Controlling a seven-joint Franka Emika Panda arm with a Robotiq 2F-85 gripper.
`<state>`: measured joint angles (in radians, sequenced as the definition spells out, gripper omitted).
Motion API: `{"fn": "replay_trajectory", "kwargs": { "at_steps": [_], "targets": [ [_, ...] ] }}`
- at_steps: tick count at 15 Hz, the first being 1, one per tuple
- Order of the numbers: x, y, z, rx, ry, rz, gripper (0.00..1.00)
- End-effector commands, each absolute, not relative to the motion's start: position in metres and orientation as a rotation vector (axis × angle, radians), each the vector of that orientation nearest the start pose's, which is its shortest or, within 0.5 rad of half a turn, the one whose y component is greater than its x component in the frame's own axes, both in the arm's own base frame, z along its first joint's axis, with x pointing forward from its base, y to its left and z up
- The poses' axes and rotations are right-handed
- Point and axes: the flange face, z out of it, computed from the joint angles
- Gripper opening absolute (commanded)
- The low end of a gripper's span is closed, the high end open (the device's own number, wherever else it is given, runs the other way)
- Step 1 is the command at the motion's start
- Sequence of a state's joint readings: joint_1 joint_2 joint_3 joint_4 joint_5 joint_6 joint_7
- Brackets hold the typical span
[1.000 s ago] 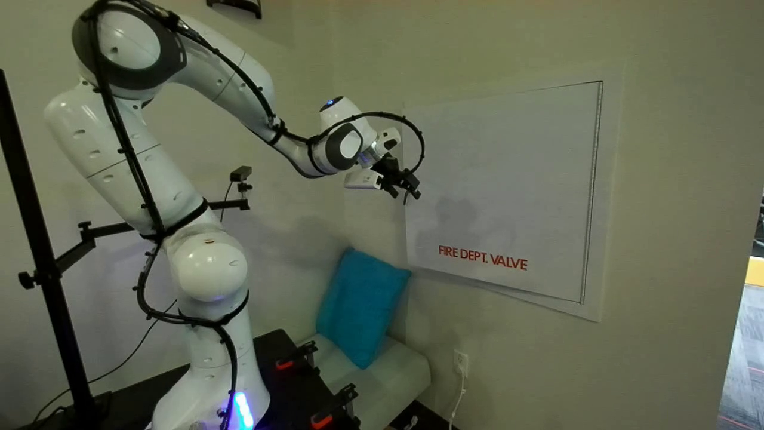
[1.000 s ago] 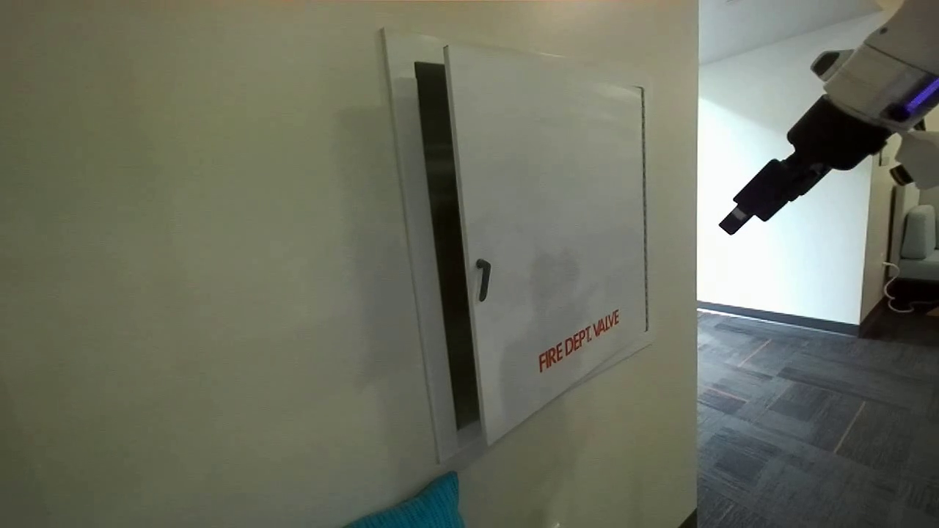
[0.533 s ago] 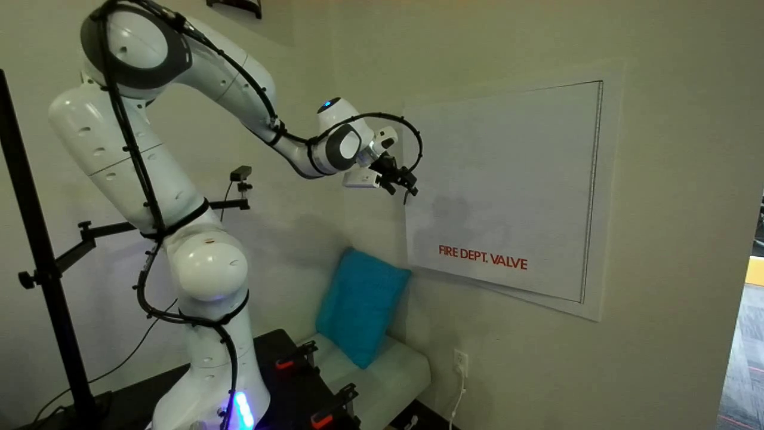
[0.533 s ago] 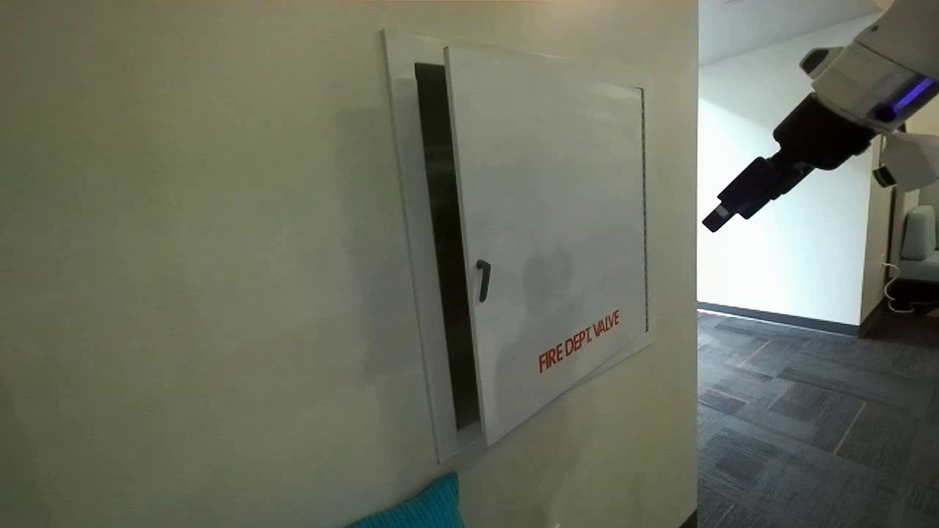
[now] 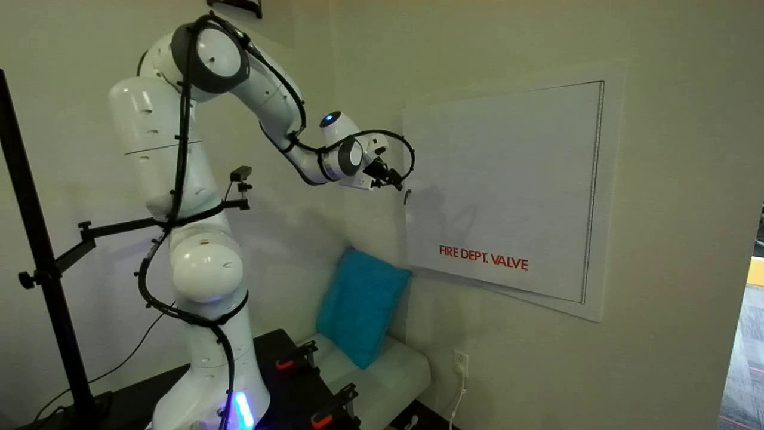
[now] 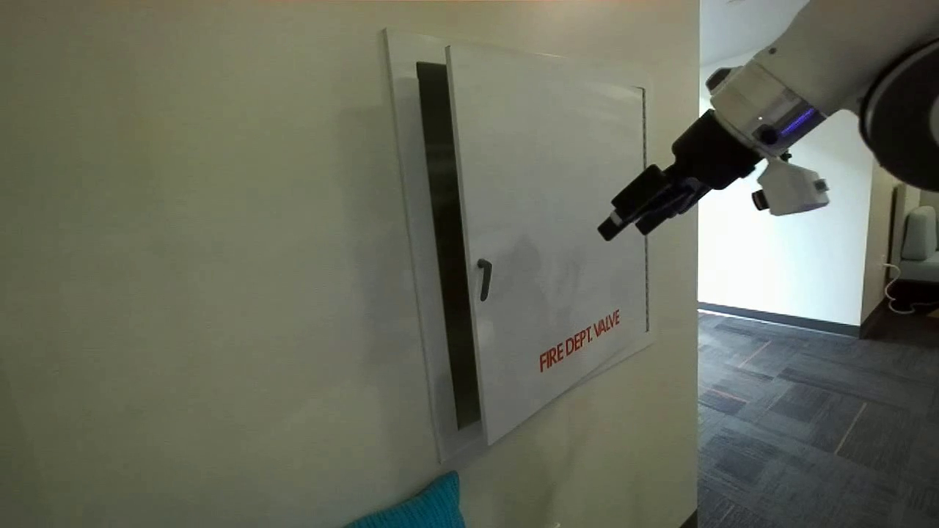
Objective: Open the door
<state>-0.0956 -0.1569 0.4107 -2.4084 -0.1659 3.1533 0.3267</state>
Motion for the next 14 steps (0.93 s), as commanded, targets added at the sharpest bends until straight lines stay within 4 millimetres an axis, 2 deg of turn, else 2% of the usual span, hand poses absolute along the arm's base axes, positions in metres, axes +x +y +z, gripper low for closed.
{"fn": "replay_trajectory", "kwargs": {
  "at_steps": [1,3,5,9,11,12,14],
  "targets": [
    [0.535,0.179,0.490,-2.633,-0.155,-1.327,1.00],
    [0.551,0.176,0.498,-2.634,-0.134,-1.343,1.00],
    [0.563,0.183,0.503,-2.633,-0.144,-1.355,1.00],
    [0.576,0.225,0.495,-2.623,-0.188,-1.325,1.00],
    [0.573,0.261,0.479,-2.617,-0.219,-1.260,1.00],
    [0.565,0.235,0.486,-2.619,-0.213,-1.300,1.00],
    [0.565,0.258,0.475,-2.608,-0.234,-1.253,1.00]
  ]
}}
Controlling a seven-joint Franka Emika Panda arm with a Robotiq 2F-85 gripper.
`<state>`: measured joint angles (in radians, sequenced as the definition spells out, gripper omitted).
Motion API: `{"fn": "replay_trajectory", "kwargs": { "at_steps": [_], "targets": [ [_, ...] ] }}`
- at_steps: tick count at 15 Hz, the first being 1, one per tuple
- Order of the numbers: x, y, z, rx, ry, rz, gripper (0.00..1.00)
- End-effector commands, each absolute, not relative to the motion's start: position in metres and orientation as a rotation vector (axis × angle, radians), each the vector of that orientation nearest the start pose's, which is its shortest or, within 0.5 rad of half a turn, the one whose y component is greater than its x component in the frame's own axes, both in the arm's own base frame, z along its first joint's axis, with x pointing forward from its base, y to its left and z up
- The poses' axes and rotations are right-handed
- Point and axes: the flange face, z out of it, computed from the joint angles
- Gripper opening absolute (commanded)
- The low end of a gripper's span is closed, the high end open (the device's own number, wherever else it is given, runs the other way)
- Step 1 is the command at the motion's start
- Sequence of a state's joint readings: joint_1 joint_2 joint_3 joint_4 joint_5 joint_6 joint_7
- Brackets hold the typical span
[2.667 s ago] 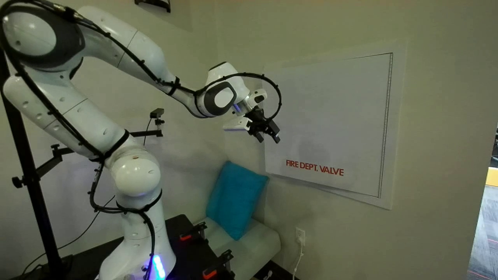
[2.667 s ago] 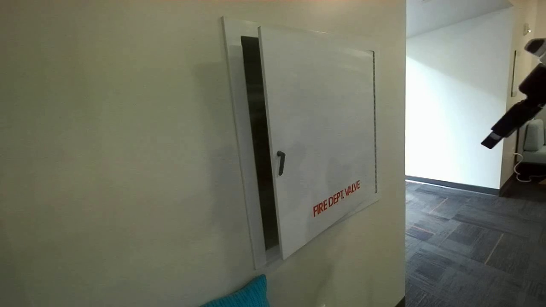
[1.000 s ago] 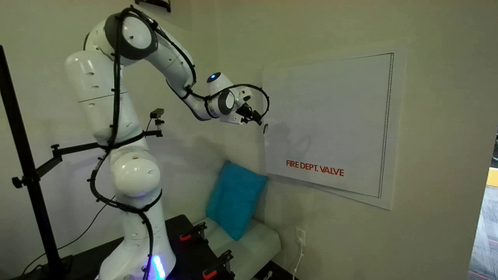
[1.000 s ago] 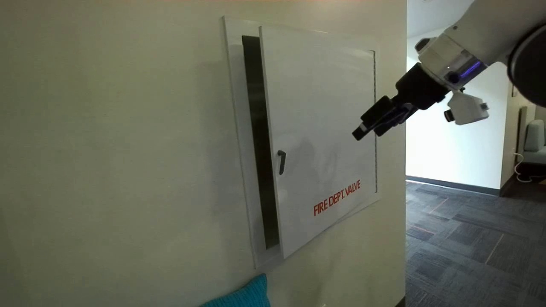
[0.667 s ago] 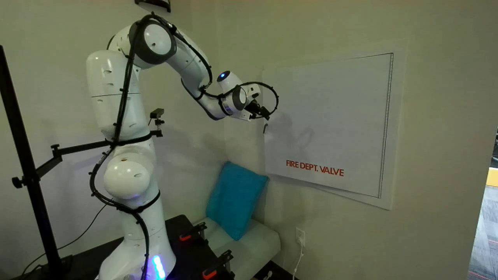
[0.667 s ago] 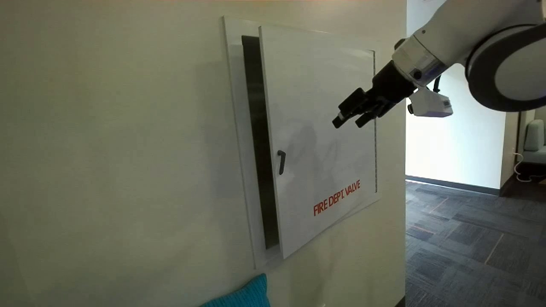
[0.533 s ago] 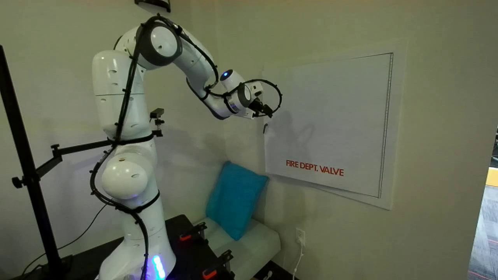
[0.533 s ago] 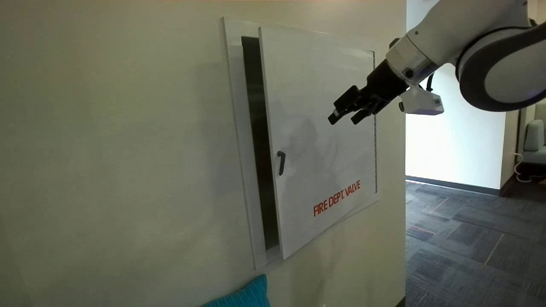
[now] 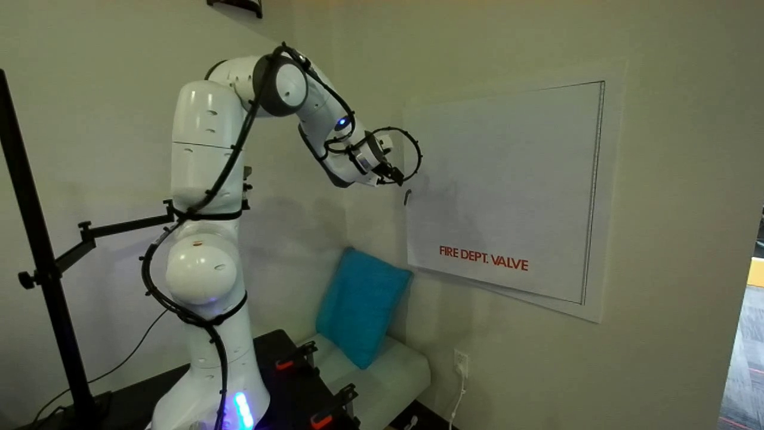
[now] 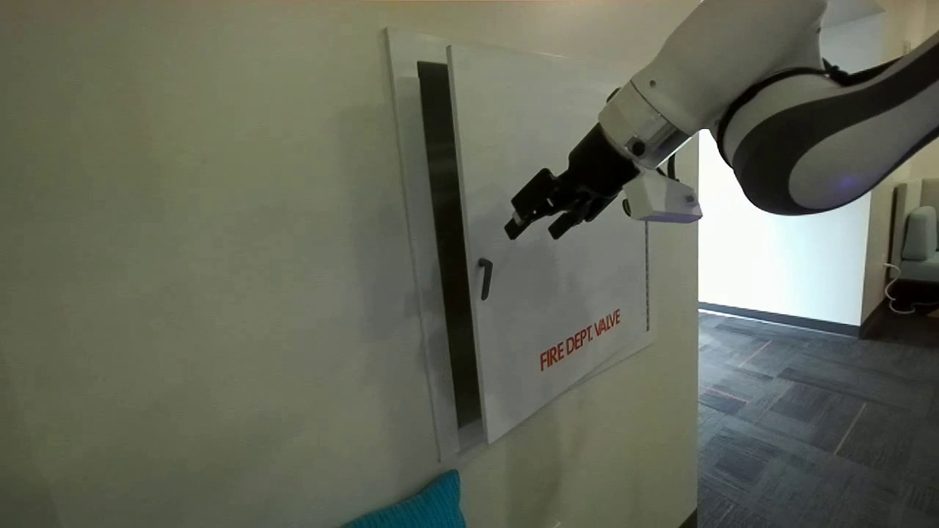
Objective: Open the door
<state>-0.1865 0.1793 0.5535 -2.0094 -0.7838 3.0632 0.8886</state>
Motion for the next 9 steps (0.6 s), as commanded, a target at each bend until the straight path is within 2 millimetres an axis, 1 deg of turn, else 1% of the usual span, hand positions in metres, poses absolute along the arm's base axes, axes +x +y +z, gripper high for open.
{"fn": "replay_trajectory", "kwargs": {
  "at_steps": [1,2,4,7,9],
  "targets": [
    [0.566,0.263,0.472,-2.604,-0.241,-1.241,1.00],
    [0.566,0.265,0.471,-2.603,-0.242,-1.238,1.00],
    [0.569,0.261,0.472,-2.604,-0.233,-1.243,1.00],
    [0.578,0.269,0.464,-2.606,-0.223,-1.229,1.00],
    [0.583,0.271,0.460,-2.599,-0.221,-1.240,1.00]
  ]
}}
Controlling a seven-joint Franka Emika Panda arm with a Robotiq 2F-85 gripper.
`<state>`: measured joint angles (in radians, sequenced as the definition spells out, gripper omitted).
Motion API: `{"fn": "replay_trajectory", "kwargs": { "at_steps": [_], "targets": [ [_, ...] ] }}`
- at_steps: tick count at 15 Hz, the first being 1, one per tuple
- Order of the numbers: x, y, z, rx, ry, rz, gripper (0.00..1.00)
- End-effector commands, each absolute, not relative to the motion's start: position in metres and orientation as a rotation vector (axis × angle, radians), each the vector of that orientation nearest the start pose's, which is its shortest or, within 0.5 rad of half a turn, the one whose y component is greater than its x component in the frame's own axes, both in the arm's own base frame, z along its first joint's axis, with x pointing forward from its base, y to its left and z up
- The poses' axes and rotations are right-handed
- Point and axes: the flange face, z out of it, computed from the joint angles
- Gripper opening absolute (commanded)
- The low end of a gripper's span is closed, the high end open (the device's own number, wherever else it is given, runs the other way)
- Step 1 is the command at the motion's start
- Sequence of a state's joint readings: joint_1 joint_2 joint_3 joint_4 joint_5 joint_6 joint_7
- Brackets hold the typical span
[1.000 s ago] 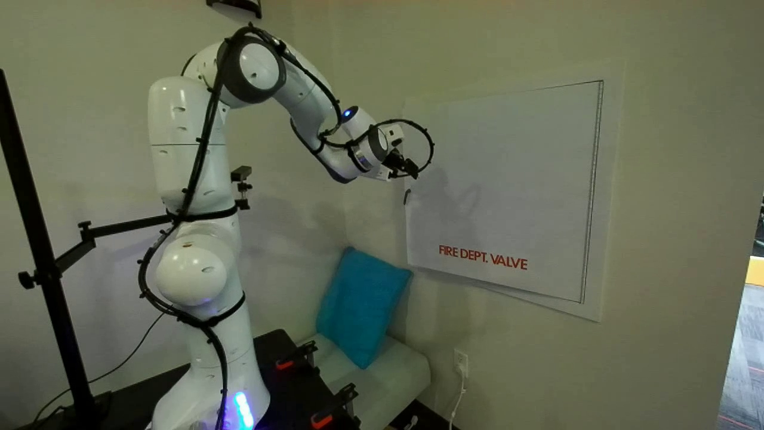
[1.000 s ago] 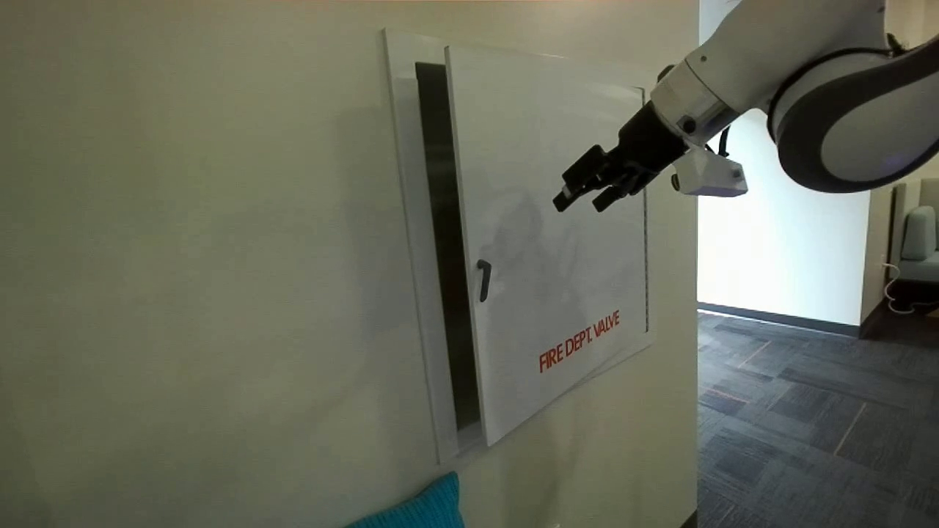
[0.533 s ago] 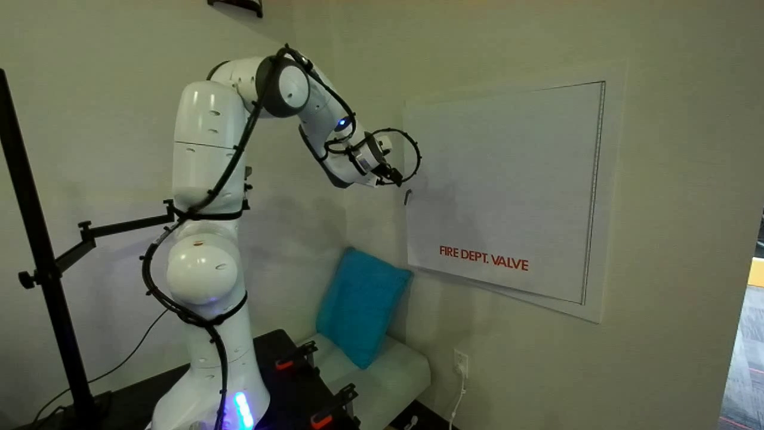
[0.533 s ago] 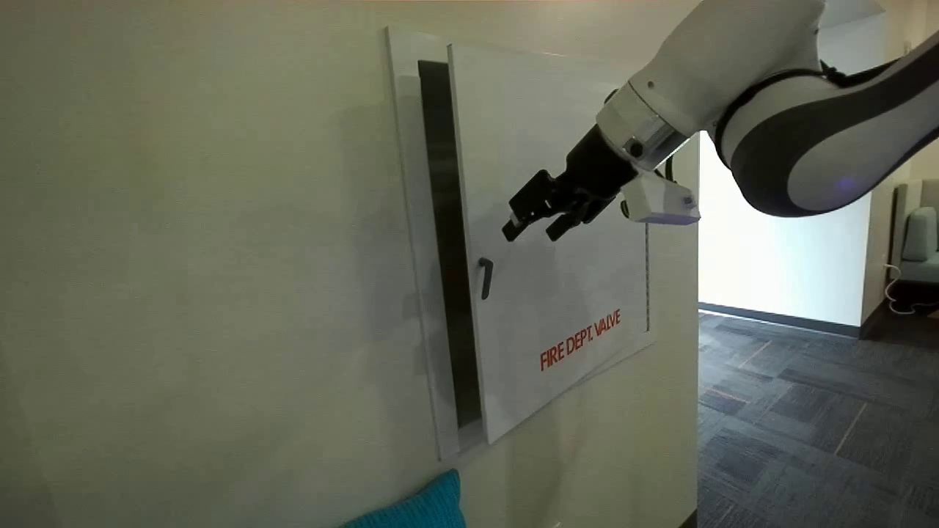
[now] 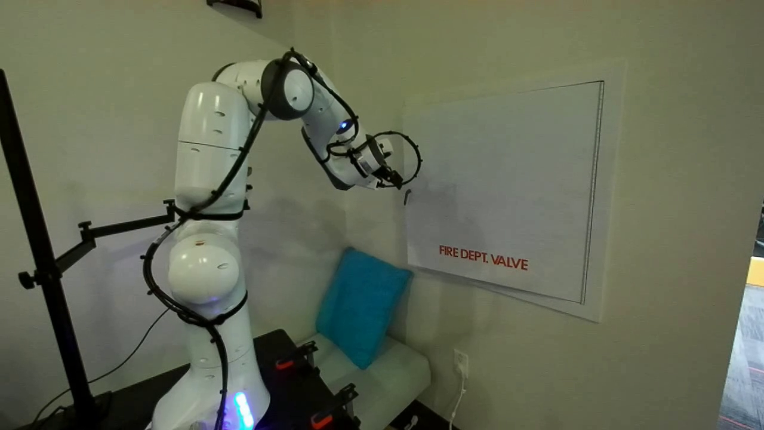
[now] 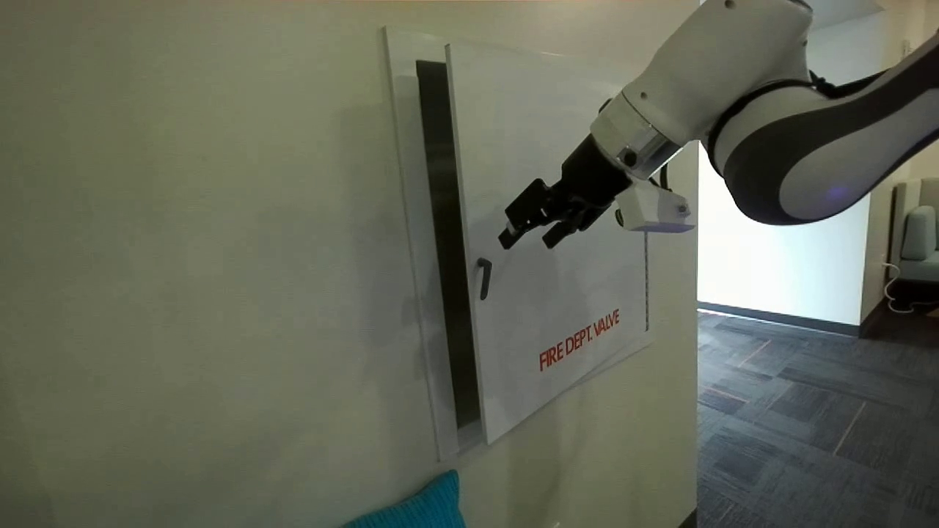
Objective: Open the door
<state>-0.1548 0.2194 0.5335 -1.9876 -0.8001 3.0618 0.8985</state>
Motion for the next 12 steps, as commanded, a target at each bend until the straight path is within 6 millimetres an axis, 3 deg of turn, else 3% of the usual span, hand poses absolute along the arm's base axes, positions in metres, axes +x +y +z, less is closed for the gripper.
{"fn": "replay_trajectory", "kwargs": {
  "at_steps": [1,6,12],
  "targets": [
    [0.588,0.269,0.459,-2.609,-0.214,-1.264,1.00],
    [0.617,0.267,0.456,-2.571,-0.133,-1.382,1.00],
    [0.628,0.296,0.429,-2.536,-0.087,-1.364,1.00]
  ]
}}
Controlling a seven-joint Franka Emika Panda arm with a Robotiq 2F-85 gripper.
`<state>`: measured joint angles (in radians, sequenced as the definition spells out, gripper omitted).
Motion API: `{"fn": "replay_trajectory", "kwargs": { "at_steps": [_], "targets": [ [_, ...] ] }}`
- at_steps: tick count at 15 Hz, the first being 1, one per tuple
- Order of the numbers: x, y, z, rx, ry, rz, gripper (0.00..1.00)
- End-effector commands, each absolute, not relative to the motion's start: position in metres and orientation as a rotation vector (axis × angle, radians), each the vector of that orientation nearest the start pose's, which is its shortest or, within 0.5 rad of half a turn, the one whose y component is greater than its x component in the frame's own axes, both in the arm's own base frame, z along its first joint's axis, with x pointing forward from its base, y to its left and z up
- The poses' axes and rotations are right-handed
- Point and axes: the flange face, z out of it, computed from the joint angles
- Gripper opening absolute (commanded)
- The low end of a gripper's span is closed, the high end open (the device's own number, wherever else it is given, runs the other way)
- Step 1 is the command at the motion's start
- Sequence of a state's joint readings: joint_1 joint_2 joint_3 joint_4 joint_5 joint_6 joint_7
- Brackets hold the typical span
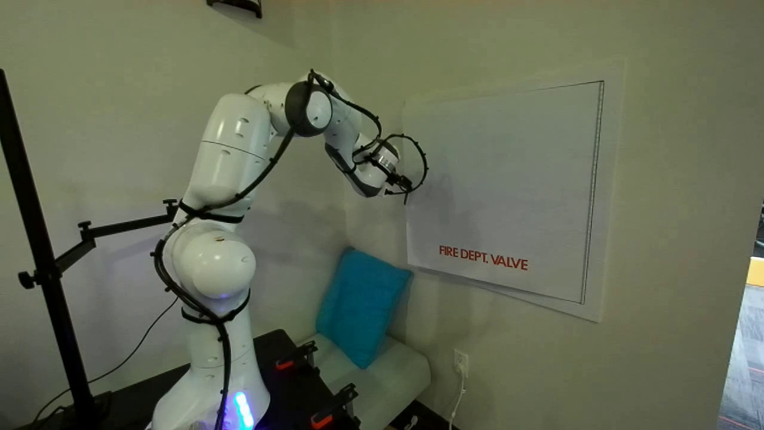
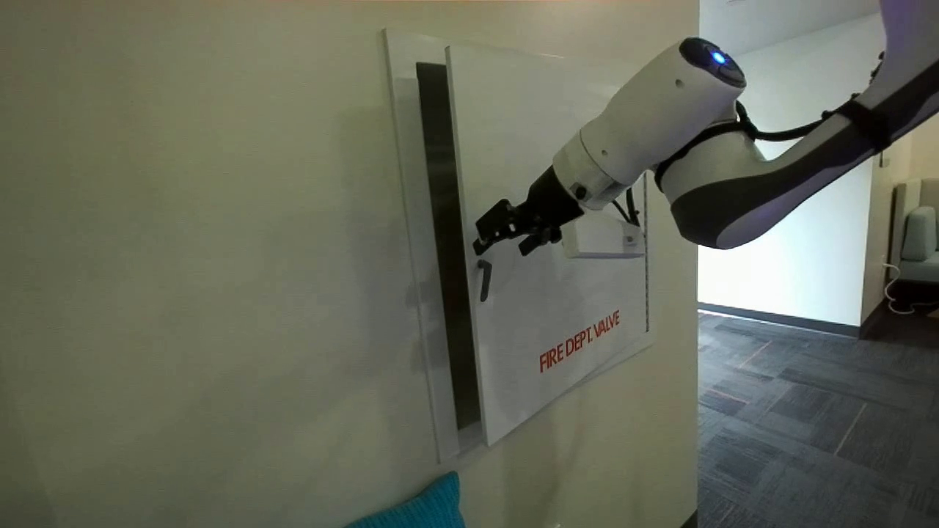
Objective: Open the door
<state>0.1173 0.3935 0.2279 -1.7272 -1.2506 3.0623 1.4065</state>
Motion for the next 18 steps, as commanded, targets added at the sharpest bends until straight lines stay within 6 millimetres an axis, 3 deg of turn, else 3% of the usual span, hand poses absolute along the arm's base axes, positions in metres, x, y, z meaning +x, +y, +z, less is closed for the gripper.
{"fn": "replay_trajectory", "kwargs": {
  "at_steps": [1,9,18],
  "targets": [
    [0.628,0.301,0.424,-2.537,-0.087,-1.356,1.00],
    [0.639,0.316,0.400,-2.549,-0.086,-1.372,1.00],
    [0.642,0.311,0.401,-2.545,-0.027,-1.442,1.00]
  ]
}}
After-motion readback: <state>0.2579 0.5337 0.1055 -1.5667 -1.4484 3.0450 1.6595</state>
